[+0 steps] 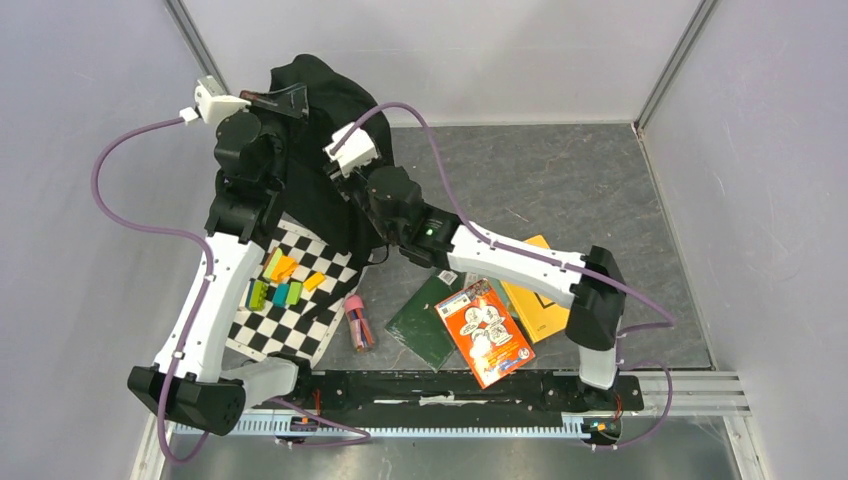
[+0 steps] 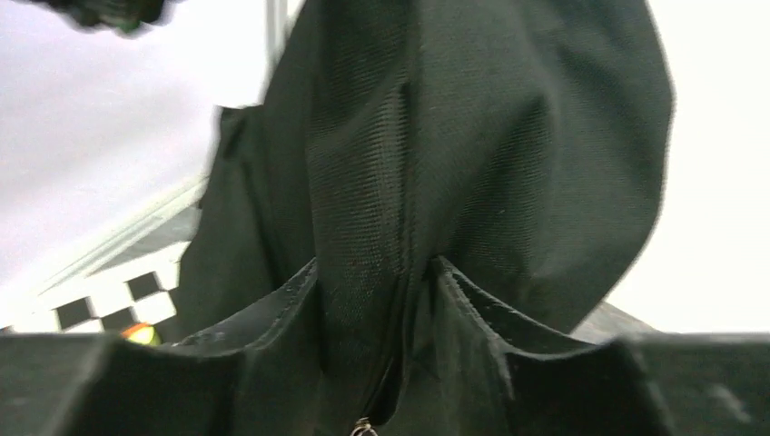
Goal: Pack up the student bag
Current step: Adjust the student bag at the center of the board.
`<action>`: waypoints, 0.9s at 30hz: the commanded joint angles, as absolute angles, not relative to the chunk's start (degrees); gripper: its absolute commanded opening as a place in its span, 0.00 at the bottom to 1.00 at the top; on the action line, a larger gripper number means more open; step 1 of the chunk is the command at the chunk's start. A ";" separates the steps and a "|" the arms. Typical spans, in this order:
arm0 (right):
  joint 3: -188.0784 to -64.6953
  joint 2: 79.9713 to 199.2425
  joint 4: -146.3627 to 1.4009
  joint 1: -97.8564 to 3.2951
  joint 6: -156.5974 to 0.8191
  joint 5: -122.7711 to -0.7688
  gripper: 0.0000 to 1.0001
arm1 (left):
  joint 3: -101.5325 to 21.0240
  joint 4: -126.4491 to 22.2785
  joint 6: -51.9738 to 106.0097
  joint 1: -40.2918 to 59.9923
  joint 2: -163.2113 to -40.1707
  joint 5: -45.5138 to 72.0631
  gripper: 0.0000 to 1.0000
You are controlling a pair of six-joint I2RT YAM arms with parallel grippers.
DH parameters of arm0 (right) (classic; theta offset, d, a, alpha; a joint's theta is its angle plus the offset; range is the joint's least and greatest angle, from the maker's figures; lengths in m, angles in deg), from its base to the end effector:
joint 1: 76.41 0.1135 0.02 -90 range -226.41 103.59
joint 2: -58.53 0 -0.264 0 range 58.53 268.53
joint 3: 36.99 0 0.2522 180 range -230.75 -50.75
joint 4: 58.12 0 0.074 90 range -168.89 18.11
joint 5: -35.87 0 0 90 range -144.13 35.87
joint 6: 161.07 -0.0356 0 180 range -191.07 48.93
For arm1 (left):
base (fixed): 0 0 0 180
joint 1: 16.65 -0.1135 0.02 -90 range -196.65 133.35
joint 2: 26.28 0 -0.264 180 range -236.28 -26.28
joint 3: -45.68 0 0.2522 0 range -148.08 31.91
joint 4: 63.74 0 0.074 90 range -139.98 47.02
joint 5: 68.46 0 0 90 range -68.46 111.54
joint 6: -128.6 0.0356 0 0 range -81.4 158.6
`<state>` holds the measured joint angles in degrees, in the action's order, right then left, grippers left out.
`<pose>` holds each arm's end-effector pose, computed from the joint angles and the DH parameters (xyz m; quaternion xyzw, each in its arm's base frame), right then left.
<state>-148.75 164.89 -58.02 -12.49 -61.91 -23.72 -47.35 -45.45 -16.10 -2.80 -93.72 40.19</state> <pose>0.2139 0.3960 0.4006 -0.2303 0.6369 0.1719 0.7154 0.2484 -0.0495 0.4799 -0.3415 0.5685 -0.3287 0.6724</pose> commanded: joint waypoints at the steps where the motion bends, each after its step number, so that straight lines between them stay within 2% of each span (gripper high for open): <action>1: -154.10 167.48 -63.40 -15.26 -58.11 -13.07 0.33 | -47.31 -53.76 -17.96 -2.85 -90.72 40.14 0.02; 2: -152.86 167.05 -62.24 -16.38 -58.22 -12.93 0.22 | -46.97 -54.40 -16.95 -2.85 -90.73 39.00 0.02; 5: -150.10 165.57 -58.27 -20.24 -57.20 -14.35 0.00 | -44.97 -62.17 -12.12 -2.85 -91.40 31.02 0.02; 9: -151.83 164.52 -57.77 -24.44 -54.94 -19.04 0.00 | -46.63 -68.13 -8.10 -2.77 -93.48 19.99 0.02; 13: -150.37 162.19 -53.71 -26.35 -50.78 -20.70 0.00 | -49.68 -68.76 -5.84 -2.50 -95.81 16.45 0.02; 20: -148.99 161.60 -53.59 -32.94 -52.10 -22.50 0.00 | -55.40 -76.50 -5.65 -1.50 -106.12 2.60 0.02; 23: -145.84 160.17 -52.90 -35.27 -53.90 -25.60 0.00 | -58.52 -75.56 -3.07 -0.79 -109.95 0.53 0.02; 27: -136.84 158.12 -47.50 -37.80 -53.85 -28.80 0.00 | -56.39 -76.46 -1.18 0.62 -112.54 -0.81 0.02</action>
